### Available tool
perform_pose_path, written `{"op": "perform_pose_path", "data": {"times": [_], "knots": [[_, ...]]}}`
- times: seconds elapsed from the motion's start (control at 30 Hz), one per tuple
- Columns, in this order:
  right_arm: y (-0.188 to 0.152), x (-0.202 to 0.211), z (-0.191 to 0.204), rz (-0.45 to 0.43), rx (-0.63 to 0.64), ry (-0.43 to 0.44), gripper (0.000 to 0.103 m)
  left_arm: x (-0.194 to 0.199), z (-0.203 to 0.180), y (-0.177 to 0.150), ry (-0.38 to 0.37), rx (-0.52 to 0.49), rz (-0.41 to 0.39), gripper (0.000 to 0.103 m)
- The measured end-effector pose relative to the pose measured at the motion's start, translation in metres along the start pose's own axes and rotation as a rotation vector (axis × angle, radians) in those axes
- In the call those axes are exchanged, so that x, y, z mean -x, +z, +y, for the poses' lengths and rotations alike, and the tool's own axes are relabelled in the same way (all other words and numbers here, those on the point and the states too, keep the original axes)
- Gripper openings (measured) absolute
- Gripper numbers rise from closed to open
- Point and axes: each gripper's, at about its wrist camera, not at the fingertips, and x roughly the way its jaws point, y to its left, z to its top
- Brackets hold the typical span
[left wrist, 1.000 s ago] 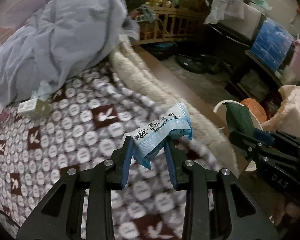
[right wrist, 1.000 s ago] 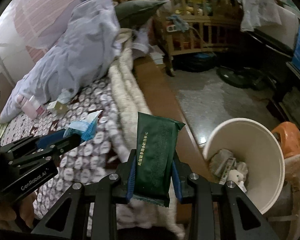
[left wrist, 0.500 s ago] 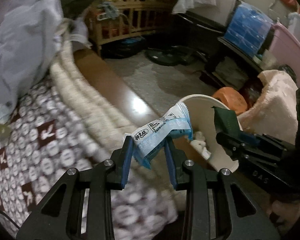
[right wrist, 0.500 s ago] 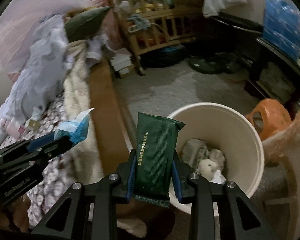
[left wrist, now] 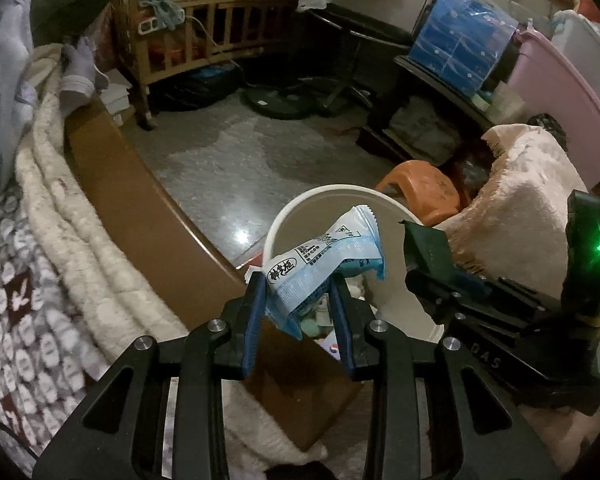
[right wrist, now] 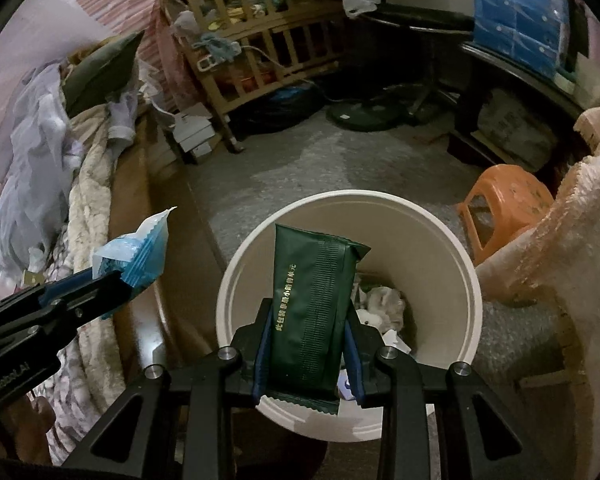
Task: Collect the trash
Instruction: 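Carry the blue and green packets over the white bucket, then open both tools to drop the packets into the bucket, then move both open tools back over the bed toward the remaining items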
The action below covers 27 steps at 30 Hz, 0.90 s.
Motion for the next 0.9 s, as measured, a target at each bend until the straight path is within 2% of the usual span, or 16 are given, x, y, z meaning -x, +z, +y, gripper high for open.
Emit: {"op": "perform_pose_path", "data": {"times": [0.27,0.3,0.33,0.37,0.4,0.5,0.67,0.9], "knots": [[0.003,-0.006,-0.015,-0.001,-0.044,-0.023,0.031,-0.009,0.002,0.002,-0.082,0.041,0.016,0.031],[0.003,-0.007,-0.018,0.005,-0.054,-0.029,0.038,-0.011,0.004,0.002,-0.104,0.056,0.022,0.034],[0.003,-0.008,-0.02,0.011,-0.063,-0.036,0.043,-0.011,0.005,0.002,-0.113,0.063,0.022,0.044],[0.003,-0.009,-0.022,0.015,-0.073,-0.04,0.049,-0.01,0.006,0.002,-0.121,0.07,0.019,0.049],[0.003,-0.008,-0.025,0.014,-0.084,-0.036,0.05,-0.009,0.007,0.002,-0.128,0.078,0.005,0.053],[0.002,-0.009,-0.026,0.021,-0.104,-0.02,0.05,-0.005,0.011,0.001,-0.13,0.084,-0.003,0.054],[0.0,-0.01,-0.015,0.039,-0.087,-0.006,0.05,0.005,0.025,-0.005,-0.079,0.101,-0.016,0.054],[-0.001,-0.012,0.028,0.047,-0.002,0.03,0.05,0.029,0.071,-0.022,0.076,0.129,-0.046,0.054]]}}
